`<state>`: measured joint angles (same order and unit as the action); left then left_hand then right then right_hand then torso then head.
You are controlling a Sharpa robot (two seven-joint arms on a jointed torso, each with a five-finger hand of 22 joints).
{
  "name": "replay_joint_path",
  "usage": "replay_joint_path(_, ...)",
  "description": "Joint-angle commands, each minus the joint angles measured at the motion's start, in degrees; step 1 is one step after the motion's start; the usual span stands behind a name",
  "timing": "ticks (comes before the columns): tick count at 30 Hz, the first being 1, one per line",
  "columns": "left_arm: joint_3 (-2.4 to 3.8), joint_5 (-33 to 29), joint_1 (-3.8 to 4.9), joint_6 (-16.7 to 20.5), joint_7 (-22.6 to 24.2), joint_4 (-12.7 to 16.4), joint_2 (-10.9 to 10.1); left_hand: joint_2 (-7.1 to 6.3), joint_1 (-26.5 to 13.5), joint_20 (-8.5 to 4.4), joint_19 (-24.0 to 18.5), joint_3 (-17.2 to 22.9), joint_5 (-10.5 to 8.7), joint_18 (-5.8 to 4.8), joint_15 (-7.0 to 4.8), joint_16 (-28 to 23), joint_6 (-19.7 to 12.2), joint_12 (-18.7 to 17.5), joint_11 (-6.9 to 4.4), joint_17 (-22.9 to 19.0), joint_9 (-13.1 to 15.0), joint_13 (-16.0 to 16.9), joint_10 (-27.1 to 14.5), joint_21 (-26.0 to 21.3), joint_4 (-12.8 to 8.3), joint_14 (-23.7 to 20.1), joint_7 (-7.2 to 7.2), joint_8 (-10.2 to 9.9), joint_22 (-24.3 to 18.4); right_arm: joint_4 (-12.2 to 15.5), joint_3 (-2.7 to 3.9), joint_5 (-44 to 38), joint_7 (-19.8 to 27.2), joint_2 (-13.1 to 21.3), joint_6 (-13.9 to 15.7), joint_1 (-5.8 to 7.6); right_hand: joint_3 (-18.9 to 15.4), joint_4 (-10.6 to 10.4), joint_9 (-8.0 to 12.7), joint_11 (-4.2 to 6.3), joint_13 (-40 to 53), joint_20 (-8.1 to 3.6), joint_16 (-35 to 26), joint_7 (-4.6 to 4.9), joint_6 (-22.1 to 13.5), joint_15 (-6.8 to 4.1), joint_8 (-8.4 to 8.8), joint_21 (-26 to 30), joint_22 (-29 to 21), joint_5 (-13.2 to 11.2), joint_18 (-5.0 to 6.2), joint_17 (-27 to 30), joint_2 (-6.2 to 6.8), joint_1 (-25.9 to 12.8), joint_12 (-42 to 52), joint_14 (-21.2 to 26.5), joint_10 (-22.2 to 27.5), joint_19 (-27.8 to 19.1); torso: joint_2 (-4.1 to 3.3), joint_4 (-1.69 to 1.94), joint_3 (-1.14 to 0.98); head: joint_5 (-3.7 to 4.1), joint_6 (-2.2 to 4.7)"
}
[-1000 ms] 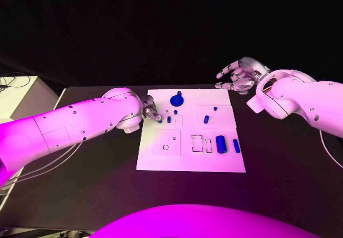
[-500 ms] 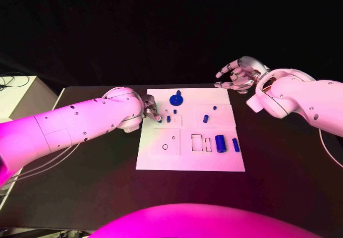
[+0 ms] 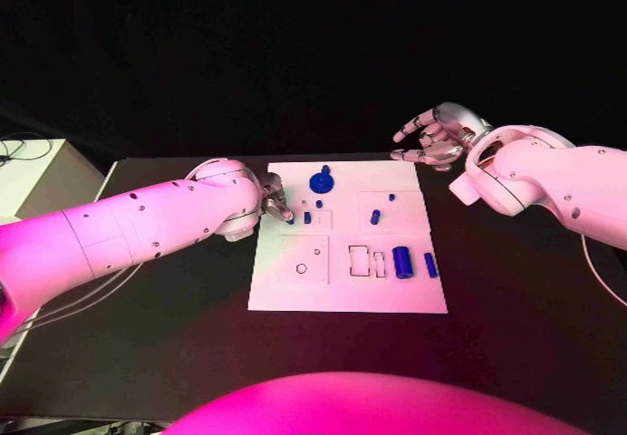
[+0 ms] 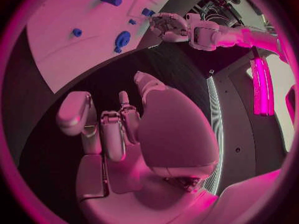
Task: Assemble the parts on the task board
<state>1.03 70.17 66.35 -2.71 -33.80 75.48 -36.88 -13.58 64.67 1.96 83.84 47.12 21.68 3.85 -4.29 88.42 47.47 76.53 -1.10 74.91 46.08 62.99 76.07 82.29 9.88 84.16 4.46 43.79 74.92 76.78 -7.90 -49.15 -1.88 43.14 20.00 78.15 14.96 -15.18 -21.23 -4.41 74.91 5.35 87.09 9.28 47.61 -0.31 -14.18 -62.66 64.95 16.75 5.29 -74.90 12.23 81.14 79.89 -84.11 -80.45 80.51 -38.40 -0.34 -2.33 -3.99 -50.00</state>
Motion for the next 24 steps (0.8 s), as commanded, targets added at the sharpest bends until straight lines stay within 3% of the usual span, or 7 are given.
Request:
replay_joint_path(1, -0.44, -0.33, -0.63, -1.63, -1.00, -0.05, -0.18, 0.52, 0.19, -0.25, 0.87, 7.72, 0.31, -1.17, -0.36, 0.33, 1.86, 0.19, -0.18, 12.79, 0.11, 0.23, 0.37, 0.39, -7.40, 5.19, -1.40, 0.45, 4.58, 0.12, 0.03, -0.52, 0.36, 0.00, -0.65, -0.01, 0.27, 0.02, -0.06, 0.06, 3.57, 0.11, -0.17, 0.08, -0.28, 0.12, -0.21, 0.29, 0.05, 0.32, 0.70, -8.39, 0.09, -0.45, -0.14, -4.33, 0.22, -0.30, -0.03, 0.05, 0.04, -0.03, 0.00)
replay_joint_path(9, -0.15, -3.47, -0.65, 0.52, -0.17, 0.76, -0.70, 0.43, 0.08, -0.30, 1.06, 8.00, 0.68, -1.25, -0.41, 0.39, 2.02, 0.40, -0.23, 12.90, 0.10, 0.60, 0.61, 0.65, -7.60, 5.23, -1.45, 0.60, 4.92, 0.09, 0.03, -0.54, 0.38, -0.05, -0.67, -0.01, 0.27, 0.02, -0.06, 0.06, 3.57, 0.11, -0.17, 0.08, -0.28, 0.12, -0.21, 0.29, 0.05, 0.32, 0.70, -8.39, 0.09, -0.45, -0.14, -4.33, 0.22, -0.30, -0.05, -0.06, 0.10, -0.06, 0.00)
replay_joint_path(17, -0.09, -4.29, -0.66, 2.70, 0.55, 0.95, -1.10, 0.40, 0.05, -0.32, 1.06, 8.04, 0.76, -1.25, -0.42, 0.39, 2.04, 0.44, -0.24, 12.89, 0.09, 0.67, 0.65, 0.65, -7.64, 5.22, -1.46, 0.62, 4.93, 0.13, 0.03, -0.57, 0.35, -0.03, -0.69, -0.01, 0.27, 0.02, -0.06, 0.06, 3.57, 0.11, -0.17, 0.08, -0.28, 0.12, -0.21, 0.29, 0.05, 0.32, 0.70, -8.39, 0.09, -0.45, -0.14, -4.33, 0.22, -0.30, 0.01, 0.07, 0.00, -0.01, 0.00)
replay_joint_path(24, -0.11, -3.59, -0.66, 3.43, 0.96, 1.30, -1.38, 0.36, 0.00, -0.34, 1.13, 8.14, 0.88, -1.28, -0.44, 0.44, 2.10, 0.52, -0.27, 12.98, 0.08, 0.81, 0.75, 0.75, -7.71, 5.25, -1.48, 0.68, 5.06, 0.15, 0.03, -0.58, 0.32, 0.03, -0.69, -0.01, 0.27, 0.02, -0.06, 0.06, 3.57, 0.11, -0.17, 0.08, -0.28, 0.12, -0.21, 0.29, 0.05, 0.32, 0.70, -8.39, 0.09, -0.45, -0.14, -4.33, 0.22, -0.30, 0.00, -0.04, -0.01, -0.09, 0.00)
